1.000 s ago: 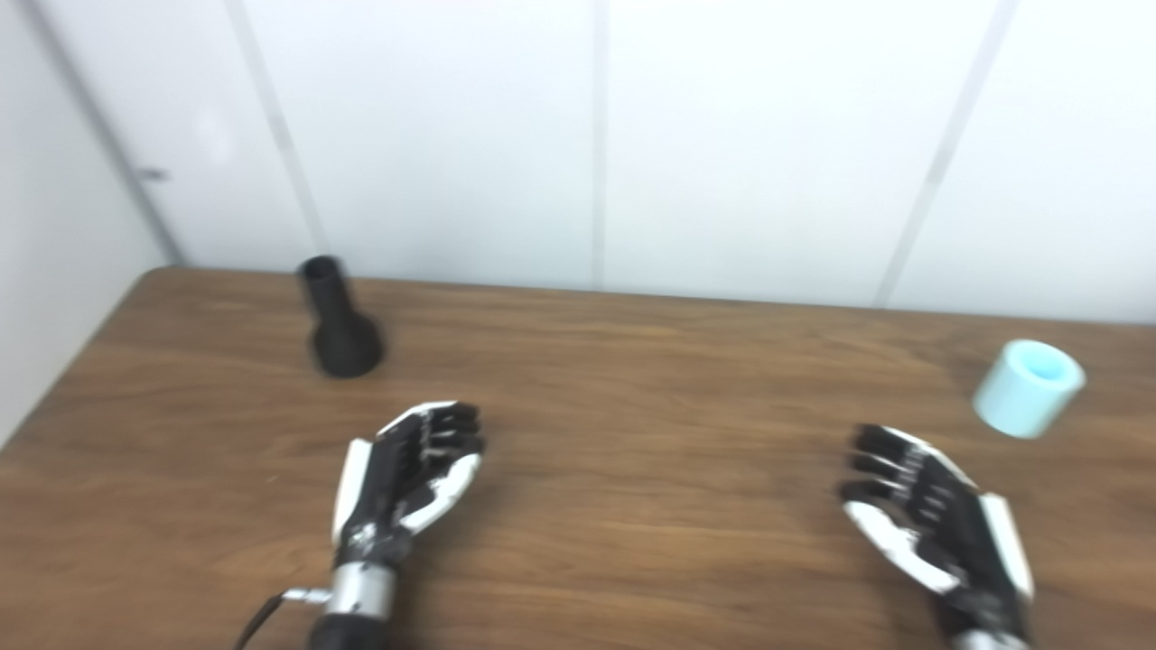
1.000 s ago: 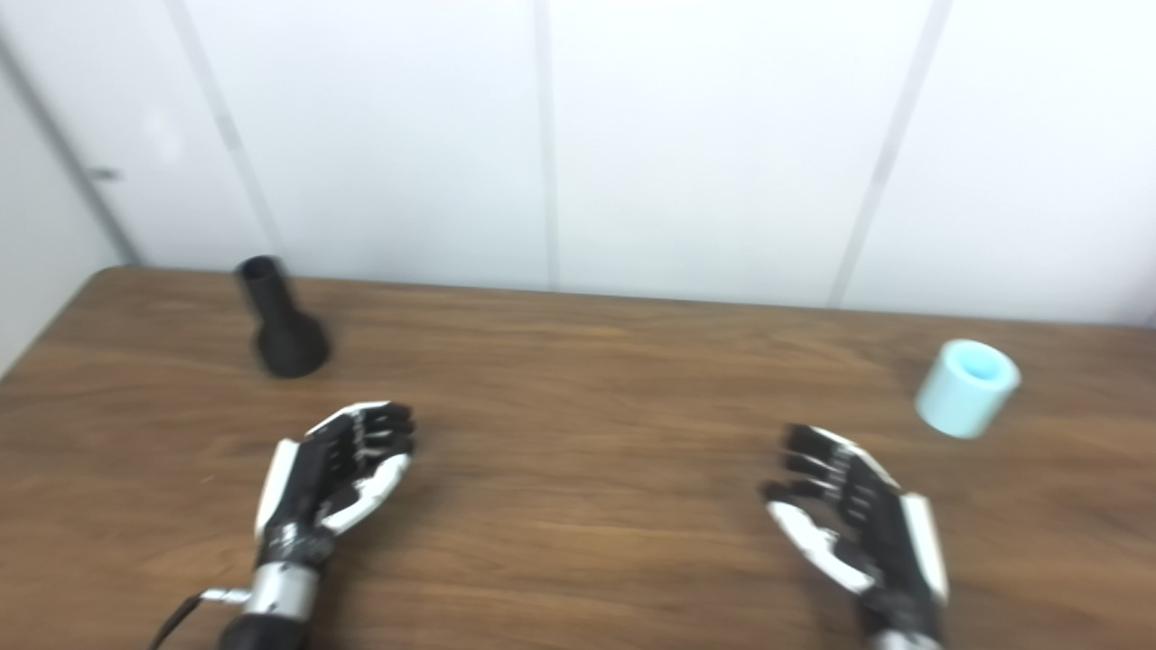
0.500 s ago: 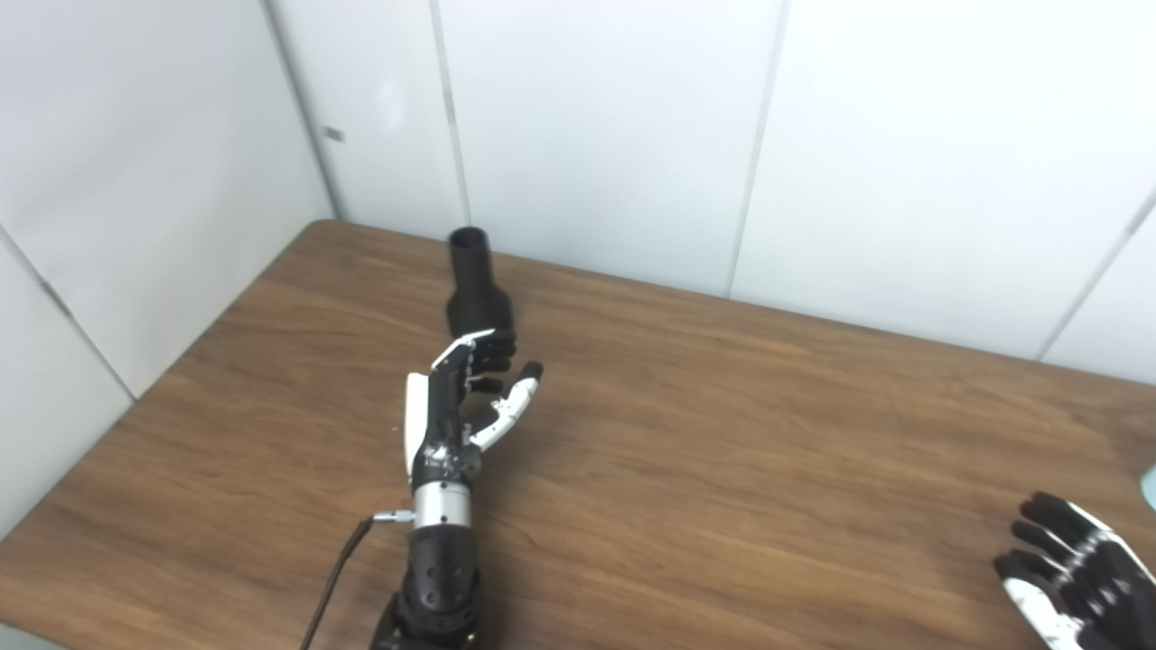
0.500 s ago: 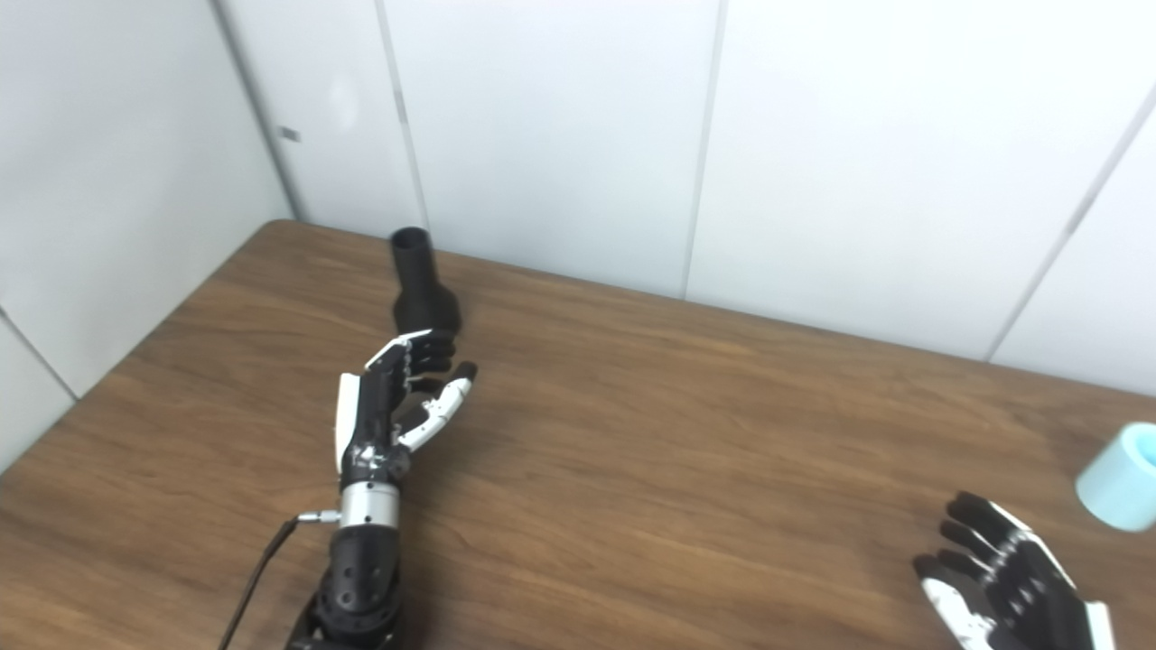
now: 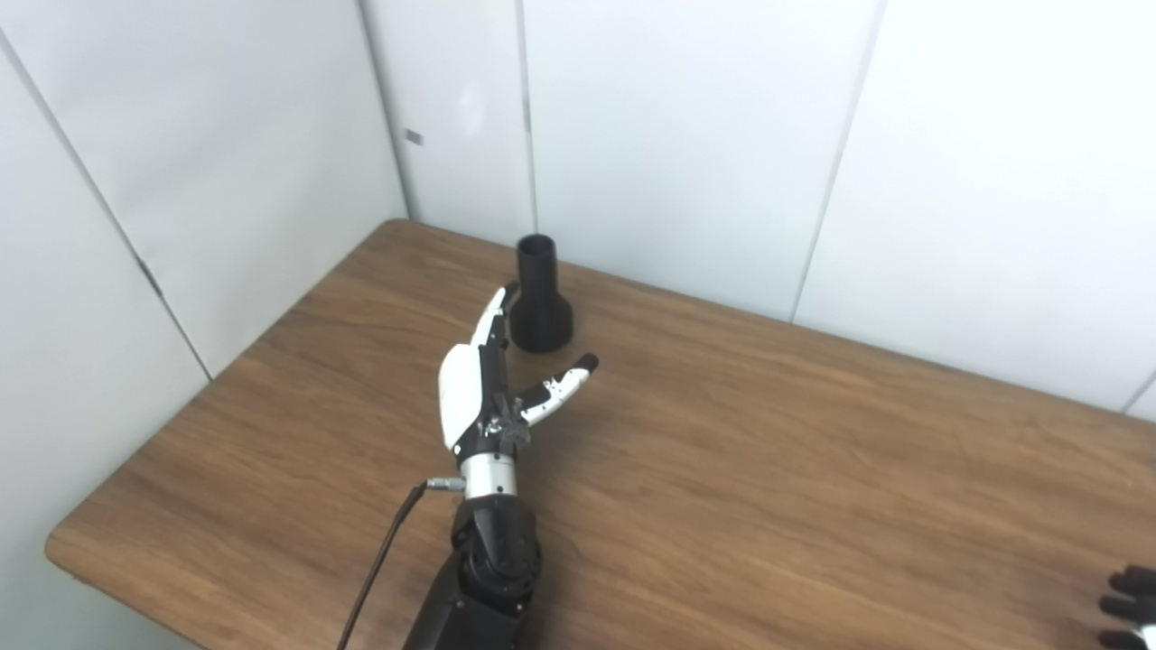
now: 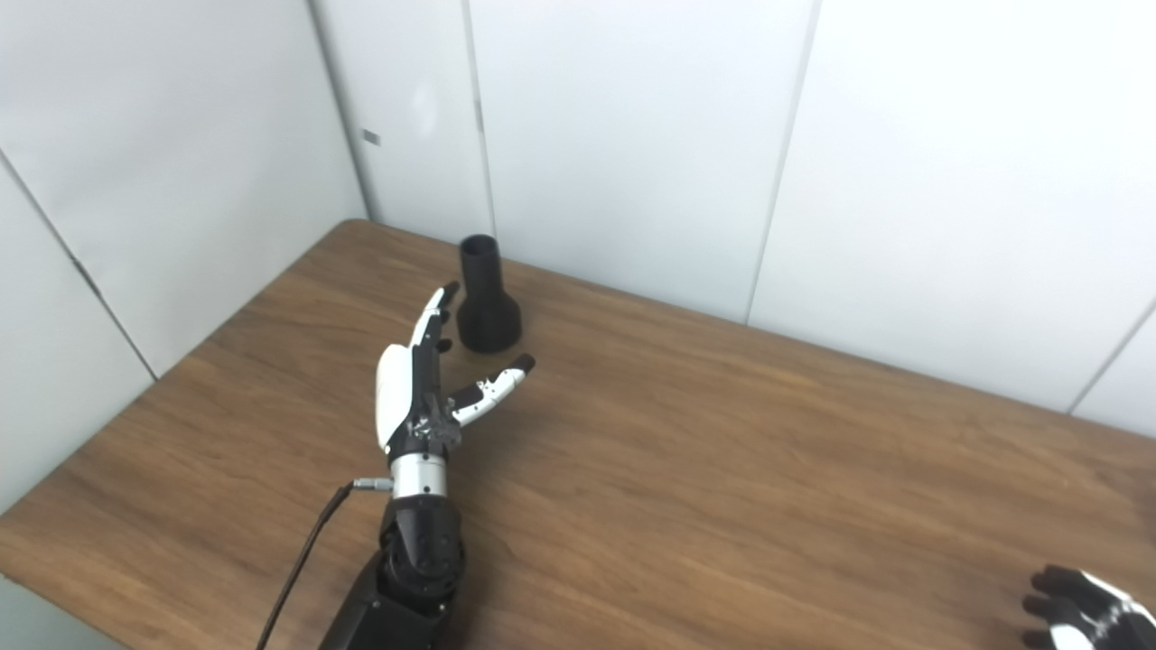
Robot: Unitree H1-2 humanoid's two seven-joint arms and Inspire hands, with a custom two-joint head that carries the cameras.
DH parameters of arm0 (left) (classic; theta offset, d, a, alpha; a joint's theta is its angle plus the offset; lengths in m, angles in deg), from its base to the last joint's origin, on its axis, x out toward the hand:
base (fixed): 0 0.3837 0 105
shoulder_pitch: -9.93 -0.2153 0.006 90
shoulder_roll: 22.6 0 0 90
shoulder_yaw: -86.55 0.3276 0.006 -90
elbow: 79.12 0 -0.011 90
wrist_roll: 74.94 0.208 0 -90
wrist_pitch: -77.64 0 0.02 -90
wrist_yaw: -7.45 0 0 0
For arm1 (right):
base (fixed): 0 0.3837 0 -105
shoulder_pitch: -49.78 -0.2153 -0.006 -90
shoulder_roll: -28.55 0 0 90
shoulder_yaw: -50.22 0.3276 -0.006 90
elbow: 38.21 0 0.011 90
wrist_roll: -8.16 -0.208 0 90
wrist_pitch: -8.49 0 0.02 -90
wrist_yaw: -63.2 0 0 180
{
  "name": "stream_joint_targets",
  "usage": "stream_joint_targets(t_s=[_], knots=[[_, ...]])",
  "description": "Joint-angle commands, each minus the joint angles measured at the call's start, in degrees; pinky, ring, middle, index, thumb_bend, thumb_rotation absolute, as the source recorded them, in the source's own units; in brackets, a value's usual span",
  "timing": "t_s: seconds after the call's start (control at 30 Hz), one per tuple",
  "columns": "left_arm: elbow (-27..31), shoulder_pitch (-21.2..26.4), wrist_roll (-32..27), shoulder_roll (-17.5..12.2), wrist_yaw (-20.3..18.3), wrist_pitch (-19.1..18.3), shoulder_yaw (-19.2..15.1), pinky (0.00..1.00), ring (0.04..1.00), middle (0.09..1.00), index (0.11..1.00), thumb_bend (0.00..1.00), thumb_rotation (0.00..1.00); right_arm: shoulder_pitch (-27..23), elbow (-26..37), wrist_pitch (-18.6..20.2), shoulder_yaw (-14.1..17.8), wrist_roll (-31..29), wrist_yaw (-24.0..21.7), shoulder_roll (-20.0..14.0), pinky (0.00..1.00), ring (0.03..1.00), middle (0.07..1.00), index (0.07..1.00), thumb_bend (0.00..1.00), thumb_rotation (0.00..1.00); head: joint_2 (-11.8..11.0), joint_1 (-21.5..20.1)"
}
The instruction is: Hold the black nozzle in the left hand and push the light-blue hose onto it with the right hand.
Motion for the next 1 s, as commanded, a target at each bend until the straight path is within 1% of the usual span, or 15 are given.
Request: stream_joint_targets(t_s=[0.0, 0.07, 0.13, 0.17, 0.23, 0.4, 0.43, 0.5, 0.57, 0.6, 0.67, 0.73, 0.8, 0.9, 0.97], knots=[[1.4, 3.1, 1.3, -0.6, 2.1, -0.3, -0.3, 0.76, 0.897, 0.946, 0.987, 0.83, 0.30, -1.5, 0.1, -2.3, 0.9, -0.4, 0.0, -1.1, 0.49, 0.627, 0.655, 0.617, 0.47, 0.54, 0.0, 0.0], [1.3, 3.8, 0.3, -1.2, 2.1, -0.4, -0.8, 0.75, 0.897, 0.951, 0.991, 0.84, 0.28, -1.7, -0.2, -2.4, 0.9, -0.3, 0.1, -1.1, 0.50, 0.637, 0.661, 0.621, 0.47, 0.54, -0.2, 0.2], [1.1, 4.6, -0.4, -2.1, 1.8, -0.3, -1.1, 0.77, 0.920, 0.971, 0.998, 0.85, 0.27, -1.8, -0.3, -2.3, 0.9, 0.2, 0.4, -1.1, 0.50, 0.637, 0.662, 0.620, 0.48, 0.55, -0.3, 0.5], [1.3, 5.0, -0.4, -2.4, 1.3, -1.6, -1.3, 0.78, 0.929, 0.981, 1.000, 0.86, 0.27, -1.9, -0.4, -2.3, 0.9, 0.4, 0.4, -1.1, 0.50, 0.635, 0.661, 0.619, 0.48, 0.56, -0.4, 0.5], [1.7, 5.9, -1.1, -2.8, 0.0, -3.8, -1.5, 0.74, 0.921, 0.994, 1.000, 0.88, 0.28, -2.0, -0.7, -2.4, 0.9, 0.4, 0.4, -1.1, 0.50, 0.634, 0.659, 0.619, 0.48, 0.56, -0.5, 0.6], [0.8, 7.8, -4.2, -3.5, -2.0, -5.7, -2.3, 0.81, 0.981, 1.000, 1.000, 0.91, 0.25, -2.1, -0.9, -2.8, 0.9, 0.4, 0.2, -1.3, 0.50, 0.640, 0.665, 0.622, 0.47, 0.56, -0.8, 0.7], [0.3, 8.3, -4.4, -3.7, -2.2, -6.2, -2.3, 0.80, 0.983, 1.000, 1.000, 0.91, 0.25, -2.1, -1.0, -2.9, 0.9, 0.2, 0.2, -1.2, 0.50, 0.637, 0.662, 0.620, 0.47, 0.56, -0.8, 0.6], [-0.9, 9.2, -4.7, -4.5, -2.8, -7.1, -2.1, 0.71, 0.915, 0.994, 1.000, 0.93, 0.26, -2.2, -1.1, -2.9, 1.0, -0.1, 0.2, -1.2, 0.49, 0.632, 0.658, 0.616, 0.47, 0.56, -0.8, 0.6], [-1.8, 9.9, -6.0, -5.1, -4.5, -8.1, -2.1, 0.69, 0.893, 0.974, 1.000, 0.96, 0.27, -2.2, -1.4, -3.1, 1.1, -0.1, 0.2, -1.2, 0.49, 0.626, 0.653, 0.613, 0.48, 0.56, -0.9, 0.5], [-1.7, 10.2, -6.6, -6.2, -7.6, -10.9, -1.3, 0.68, 0.887, 0.965, 1.000, 0.97, 0.28, -2.2, -1.6, -3.3, 1.1, -0.2, 0.2, -1.3, 0.48, 0.623, 0.651, 0.612, 0.48, 0.56, -0.9, 0.5], [-1.1, 10.5, -8.0, -7.7, -12.7, -15.2, -0.2, 0.81, 0.965, 0.993, 1.000, 1.00, 0.34, -2.2, -1.8, -3.6, 1.0, -0.2, 0.1, -1.4, 0.48, 0.619, 0.648, 0.610, 0.49, 0.56, -1.0, 0.4], [-0.7, 10.8, -9.8, -8.9, -17.3, -18.8, 1.1, 0.85, 0.991, 0.999, 1.000, 1.00, 0.34, -2.2, -1.7, -3.5, 1.0, 0.0, 0.2, -1.4, 0.47, 0.613, 0.643, 0.605, 0.50, 0.57, -1.0, 0.3], [-1.2, 11.1, -10.9, -9.5, -19.5, -20.6, 1.8, 0.87, 0.999, 1.000, 1.000, 1.00, 0.33, -2.1, -1.7, -3.5, 1.1, -0.1, 0.3, -1.3, 0.46, 0.606, 0.638, 0.601, 0.50, 0.57, -1.0, 0.2], [-3.2, 11.7, -11.6, -10.2, -20.4, -20.6, 2.2, 0.91, 1.000, 1.000, 1.000, 1.00, 0.30, -2.0, -1.5, -3.0, 1.4, -0.1, 0.5, -1.2, 0.46, 0.597, 0.630, 0.591, 0.51, 0.57, -1.0, 0.2], [-4.4, 12.0, -11.8, -10.8, -20.6, -20.1, 2.6, 0.90, 1.000, 1.000, 1.000, 1.00, 0.31, -1.8, -1.4, -2.9, 1.3, 0.3, 0.6, -1.3, 0.45, 0.592, 0.627, 0.590, 0.53, 0.58, -1.0, 0.2]])
